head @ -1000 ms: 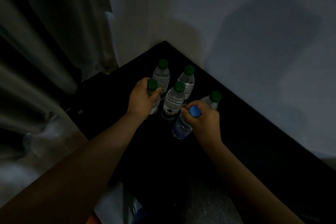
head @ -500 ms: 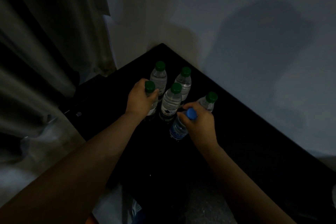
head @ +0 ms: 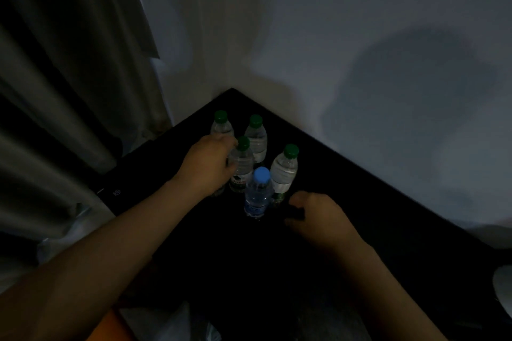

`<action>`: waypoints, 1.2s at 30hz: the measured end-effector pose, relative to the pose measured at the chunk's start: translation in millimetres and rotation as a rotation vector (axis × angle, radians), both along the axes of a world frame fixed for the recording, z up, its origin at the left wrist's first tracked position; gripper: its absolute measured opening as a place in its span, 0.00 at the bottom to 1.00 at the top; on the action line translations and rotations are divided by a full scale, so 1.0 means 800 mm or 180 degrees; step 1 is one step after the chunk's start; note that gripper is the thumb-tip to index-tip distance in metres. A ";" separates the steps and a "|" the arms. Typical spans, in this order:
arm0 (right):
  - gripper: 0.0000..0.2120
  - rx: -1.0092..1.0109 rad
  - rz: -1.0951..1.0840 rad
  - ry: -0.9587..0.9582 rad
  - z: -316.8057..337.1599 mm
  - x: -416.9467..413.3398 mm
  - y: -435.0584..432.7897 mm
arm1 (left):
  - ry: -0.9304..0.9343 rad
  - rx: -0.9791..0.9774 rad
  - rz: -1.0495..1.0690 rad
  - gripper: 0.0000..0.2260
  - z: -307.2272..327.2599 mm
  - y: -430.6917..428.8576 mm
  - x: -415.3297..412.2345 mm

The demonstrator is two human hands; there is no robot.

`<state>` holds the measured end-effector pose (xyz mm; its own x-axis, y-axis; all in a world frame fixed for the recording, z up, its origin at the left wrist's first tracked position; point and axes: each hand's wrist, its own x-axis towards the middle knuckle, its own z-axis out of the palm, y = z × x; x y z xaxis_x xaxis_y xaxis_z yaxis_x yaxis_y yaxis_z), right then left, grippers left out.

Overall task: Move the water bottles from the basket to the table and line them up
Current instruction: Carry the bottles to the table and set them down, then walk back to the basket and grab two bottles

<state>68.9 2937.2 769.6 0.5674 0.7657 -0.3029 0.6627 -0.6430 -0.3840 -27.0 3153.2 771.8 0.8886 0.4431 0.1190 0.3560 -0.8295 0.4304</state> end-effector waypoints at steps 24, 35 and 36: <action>0.14 -0.0546 -0.1656 0.0394 0.013 -0.019 -0.166 | 0.1554 -0.0080 -0.2701 0.16 0.048 -0.163 0.080; 0.19 -0.0560 -0.3637 0.0507 0.063 -0.166 -0.237 | 0.2177 0.0320 -0.4294 0.14 0.027 -0.280 0.071; 0.20 -0.0552 -0.3785 0.0497 0.064 -0.180 -0.249 | 0.2145 0.0341 -0.4429 0.14 0.025 -0.295 0.068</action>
